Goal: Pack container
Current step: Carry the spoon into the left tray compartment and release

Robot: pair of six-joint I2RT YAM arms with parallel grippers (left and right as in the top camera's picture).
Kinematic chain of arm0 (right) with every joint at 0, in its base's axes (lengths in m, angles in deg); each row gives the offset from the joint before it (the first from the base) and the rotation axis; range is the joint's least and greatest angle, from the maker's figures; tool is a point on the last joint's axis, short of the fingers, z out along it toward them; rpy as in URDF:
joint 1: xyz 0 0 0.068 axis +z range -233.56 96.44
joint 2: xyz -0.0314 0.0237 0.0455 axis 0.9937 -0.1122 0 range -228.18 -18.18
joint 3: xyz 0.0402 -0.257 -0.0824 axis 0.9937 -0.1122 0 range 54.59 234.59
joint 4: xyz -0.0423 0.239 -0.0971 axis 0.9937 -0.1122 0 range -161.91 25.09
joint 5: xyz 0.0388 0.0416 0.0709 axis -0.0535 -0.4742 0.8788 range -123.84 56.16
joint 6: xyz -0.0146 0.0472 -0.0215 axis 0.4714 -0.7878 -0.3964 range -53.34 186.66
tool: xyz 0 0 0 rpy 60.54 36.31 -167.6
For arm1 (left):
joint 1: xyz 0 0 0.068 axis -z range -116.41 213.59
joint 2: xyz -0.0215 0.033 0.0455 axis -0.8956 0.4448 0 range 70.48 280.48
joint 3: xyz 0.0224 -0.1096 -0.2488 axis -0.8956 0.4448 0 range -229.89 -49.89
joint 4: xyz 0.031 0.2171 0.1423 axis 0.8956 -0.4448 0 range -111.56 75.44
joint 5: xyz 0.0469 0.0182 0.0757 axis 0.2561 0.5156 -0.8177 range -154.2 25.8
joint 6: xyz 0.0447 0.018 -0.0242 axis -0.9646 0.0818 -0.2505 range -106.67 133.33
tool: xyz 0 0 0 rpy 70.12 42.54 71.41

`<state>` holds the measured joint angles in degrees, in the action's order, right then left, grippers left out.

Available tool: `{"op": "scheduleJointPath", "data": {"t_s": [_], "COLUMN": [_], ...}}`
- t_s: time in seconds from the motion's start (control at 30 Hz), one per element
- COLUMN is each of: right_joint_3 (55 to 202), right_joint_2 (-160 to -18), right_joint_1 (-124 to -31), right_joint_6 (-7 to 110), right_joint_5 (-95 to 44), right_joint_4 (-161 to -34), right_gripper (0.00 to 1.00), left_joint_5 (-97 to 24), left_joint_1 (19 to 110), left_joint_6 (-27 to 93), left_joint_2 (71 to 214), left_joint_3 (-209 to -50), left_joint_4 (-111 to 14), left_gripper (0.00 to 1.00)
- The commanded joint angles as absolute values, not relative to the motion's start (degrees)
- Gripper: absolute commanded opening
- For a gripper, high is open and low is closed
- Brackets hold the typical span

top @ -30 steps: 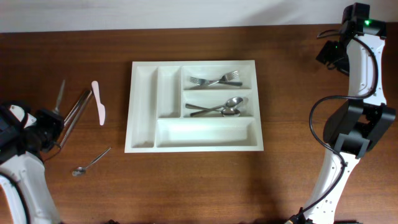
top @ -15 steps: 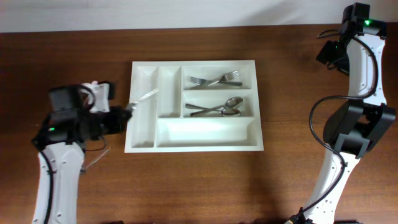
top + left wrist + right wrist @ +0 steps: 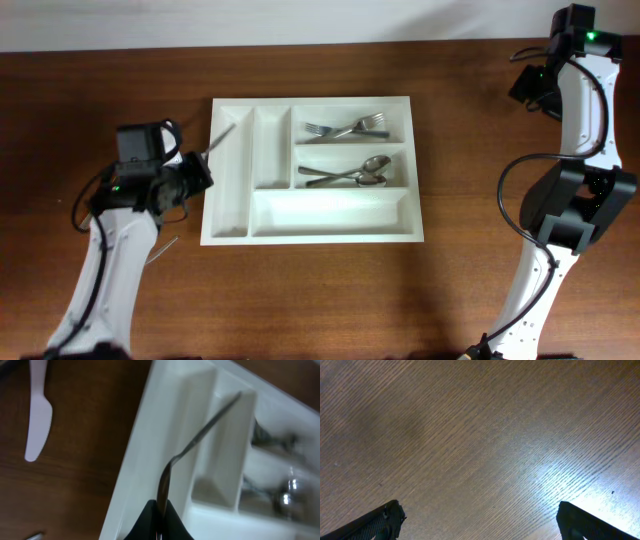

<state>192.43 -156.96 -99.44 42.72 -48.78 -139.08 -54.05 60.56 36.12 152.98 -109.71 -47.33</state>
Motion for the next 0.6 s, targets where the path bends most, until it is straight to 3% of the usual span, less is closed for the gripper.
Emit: {"op": "scheduleJointPath", "data": {"t_s": [0.0,0.3,0.57], "right_joint_3": [193.5,193.5,193.5], "right_joint_2": [-153.9,-153.9,-153.9], "right_joint_1": [-99.4,-99.4,-99.3], "right_joint_6": [42.7,42.7,42.7], "right_joint_5": [-48.8,-48.8,-48.8], "right_joint_4": [-139.1,-139.1,-139.1], "right_gripper": [0.99,0.99,0.99], "left_joint_5": [-57.0,-61.1,-63.6], "left_joint_1": [63.3,71.4,71.3], "left_joint_6": [49.8,56.2,56.2], "left_joint_2": [158.2,170.6,170.8], "left_joint_3": [-110.6,-110.6,-110.6], "left_joint_4": [-44.2,-39.0,-39.0], "left_gripper": [0.02,0.02,0.02]}}
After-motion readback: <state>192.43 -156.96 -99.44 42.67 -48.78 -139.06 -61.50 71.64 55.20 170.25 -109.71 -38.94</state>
